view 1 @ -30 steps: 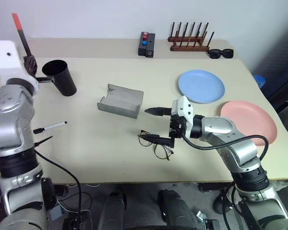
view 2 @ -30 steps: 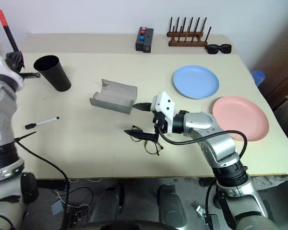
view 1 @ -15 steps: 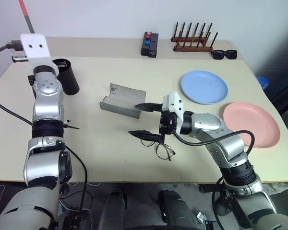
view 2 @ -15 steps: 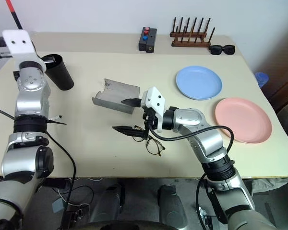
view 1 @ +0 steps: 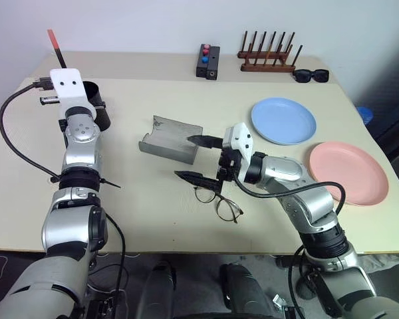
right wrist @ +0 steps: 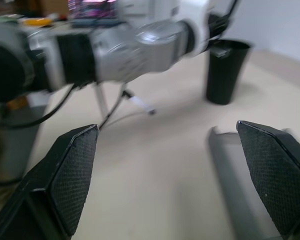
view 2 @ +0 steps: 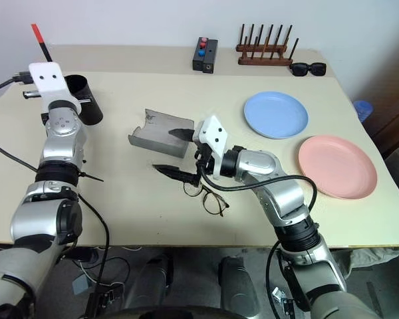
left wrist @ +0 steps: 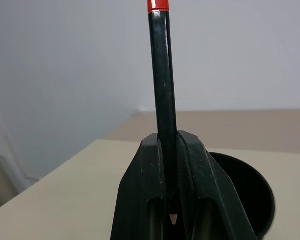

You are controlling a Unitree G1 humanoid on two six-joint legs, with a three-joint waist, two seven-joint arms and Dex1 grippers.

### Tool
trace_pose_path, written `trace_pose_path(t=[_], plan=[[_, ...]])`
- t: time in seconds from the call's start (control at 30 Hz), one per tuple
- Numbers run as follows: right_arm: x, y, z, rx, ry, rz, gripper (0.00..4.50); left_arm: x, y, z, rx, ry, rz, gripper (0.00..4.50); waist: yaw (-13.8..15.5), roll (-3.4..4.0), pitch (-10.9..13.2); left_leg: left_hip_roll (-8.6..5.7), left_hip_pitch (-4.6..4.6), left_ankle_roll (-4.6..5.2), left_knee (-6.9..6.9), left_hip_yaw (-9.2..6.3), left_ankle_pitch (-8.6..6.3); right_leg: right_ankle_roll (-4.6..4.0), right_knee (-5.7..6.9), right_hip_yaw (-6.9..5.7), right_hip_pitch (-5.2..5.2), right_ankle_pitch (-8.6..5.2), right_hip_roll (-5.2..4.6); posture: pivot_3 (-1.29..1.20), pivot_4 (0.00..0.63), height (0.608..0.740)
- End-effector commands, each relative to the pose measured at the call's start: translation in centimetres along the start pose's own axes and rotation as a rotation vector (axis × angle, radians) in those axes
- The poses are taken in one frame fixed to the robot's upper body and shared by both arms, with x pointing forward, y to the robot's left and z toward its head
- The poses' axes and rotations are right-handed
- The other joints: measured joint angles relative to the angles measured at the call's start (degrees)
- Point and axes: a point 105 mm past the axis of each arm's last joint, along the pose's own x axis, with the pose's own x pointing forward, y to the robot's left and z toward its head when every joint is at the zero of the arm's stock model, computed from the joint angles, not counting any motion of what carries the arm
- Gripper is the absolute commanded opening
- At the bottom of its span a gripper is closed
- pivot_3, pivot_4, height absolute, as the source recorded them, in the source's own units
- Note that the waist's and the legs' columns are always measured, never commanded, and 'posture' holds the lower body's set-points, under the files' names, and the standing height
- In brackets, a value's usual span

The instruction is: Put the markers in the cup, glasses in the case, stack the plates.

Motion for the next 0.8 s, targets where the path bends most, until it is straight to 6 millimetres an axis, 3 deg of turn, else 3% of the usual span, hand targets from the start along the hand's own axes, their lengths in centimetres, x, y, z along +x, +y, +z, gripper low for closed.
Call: trace_pose_path(t=[0.03, 0.17, 0.53, 0.7, 0.8], plan=[[-0.3, -2.2, 1.6, -0.075, -0.045, -0.124, 4.50, 0.5, 0.1, 2.1, -0.019, -0.072, 0.011, 0.03, -0.01, 0.00, 0.00, 0.00, 0.00, 0.00, 0.00, 0.00, 0.00, 0.00, 0.00, 0.00, 0.00, 0.00, 0.00, 0.00, 0.150, 0.740], [-0.5, -3.4, 1.3, -0.095, -0.033, -0.184, 4.50, 0.4, 0.0, 1.7, -0.020, -0.066, 0.010, 0.03, -0.04, 0.00, 0.00, 0.00, 0.00, 0.00, -0.03, 0.00, 0.00, 0.00, 0.00, 0.00, -0.01, 0.00, 0.00, 0.00, 0.150, 0.740], [-0.2, -3.0, 1.4, -0.093, -0.050, -0.169, 4.50, 0.2, 0.0, 0.9, -0.036, -0.029, 0.008, 0.03, -0.06, 0.01, 0.00, 0.00, 0.00, 0.00, -0.05, 0.00, 0.00, 0.01, -0.01, 0.00, -0.01, 0.00, 0.00, 0.00, 0.150, 0.740], [-0.2, -2.9, 1.4, -0.090, -0.049, -0.161, 4.50, 0.1, 0.2, 0.8, -0.038, -0.028, 0.023, 2.11, -0.07, 0.01, 0.00, 0.00, 0.00, 0.00, -0.05, 0.00, 0.00, 0.01, -0.02, 0.00, -0.01, 0.00, 0.00, 0.00, 0.150, 0.740], [-0.3, -2.9, 1.3, -0.086, -0.048, -0.158, 4.50, 0.1, 0.2, 0.7, -0.042, -0.021, 0.024, 2.11, -0.07, 0.01, 0.00, 0.00, 0.00, 0.00, -0.05, 0.00, 0.00, 0.01, -0.02, 0.00, -0.01, 0.00, 0.00, 0.00, 0.150, 0.740]])
